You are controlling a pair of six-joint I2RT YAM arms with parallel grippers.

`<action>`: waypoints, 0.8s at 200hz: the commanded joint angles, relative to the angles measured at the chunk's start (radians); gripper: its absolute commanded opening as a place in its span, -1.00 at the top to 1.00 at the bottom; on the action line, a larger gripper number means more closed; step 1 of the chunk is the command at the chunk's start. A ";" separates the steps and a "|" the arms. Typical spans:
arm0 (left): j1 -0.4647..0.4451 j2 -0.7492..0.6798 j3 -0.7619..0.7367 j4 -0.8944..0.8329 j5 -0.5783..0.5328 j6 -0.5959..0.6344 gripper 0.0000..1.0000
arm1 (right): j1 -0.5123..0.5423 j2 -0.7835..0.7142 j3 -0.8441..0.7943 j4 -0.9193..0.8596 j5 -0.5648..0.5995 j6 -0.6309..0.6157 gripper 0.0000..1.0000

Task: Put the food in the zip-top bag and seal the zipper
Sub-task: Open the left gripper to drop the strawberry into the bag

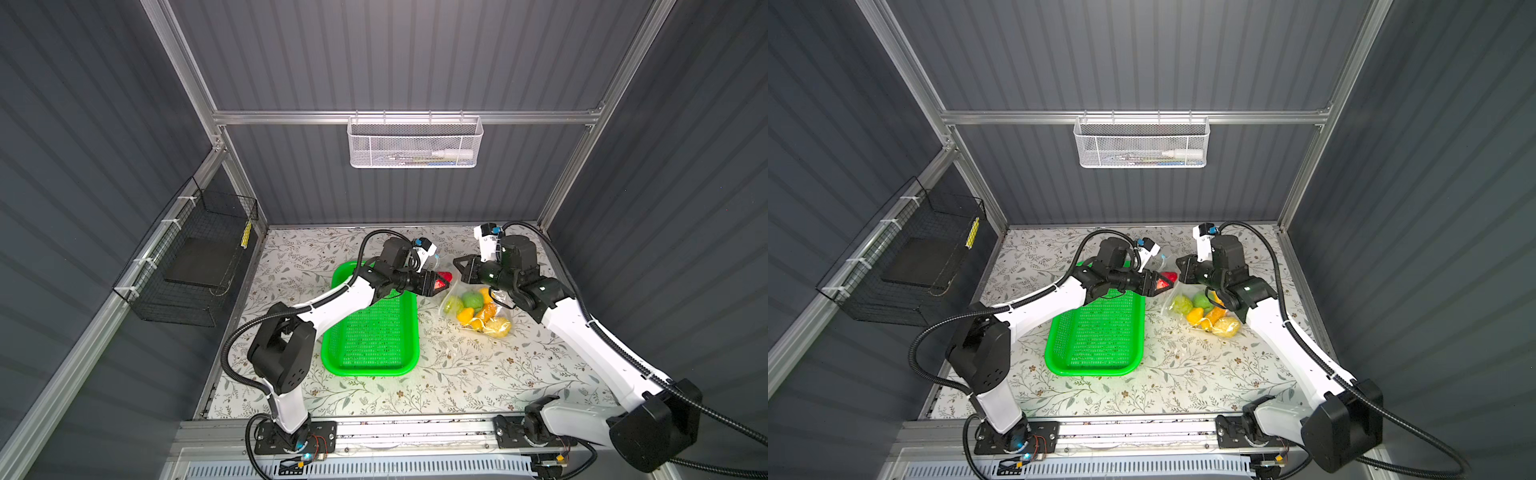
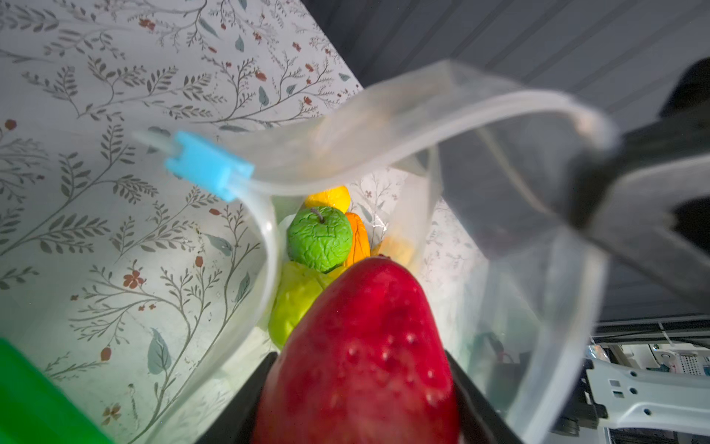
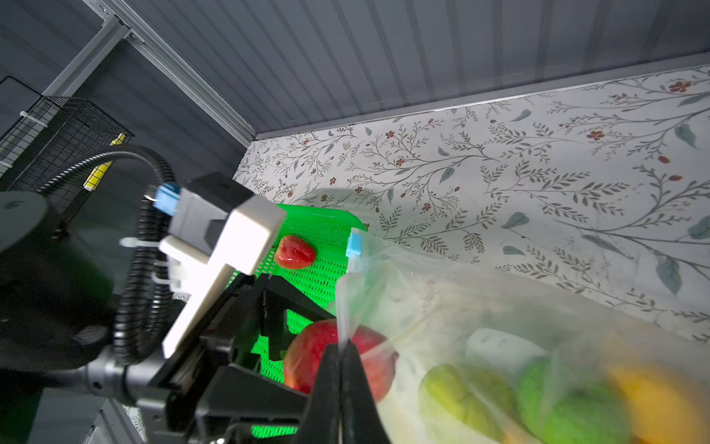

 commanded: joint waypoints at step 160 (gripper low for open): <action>-0.015 -0.077 0.064 -0.052 -0.220 -0.019 -0.88 | 0.006 0.004 -0.002 0.012 -0.004 0.010 1.00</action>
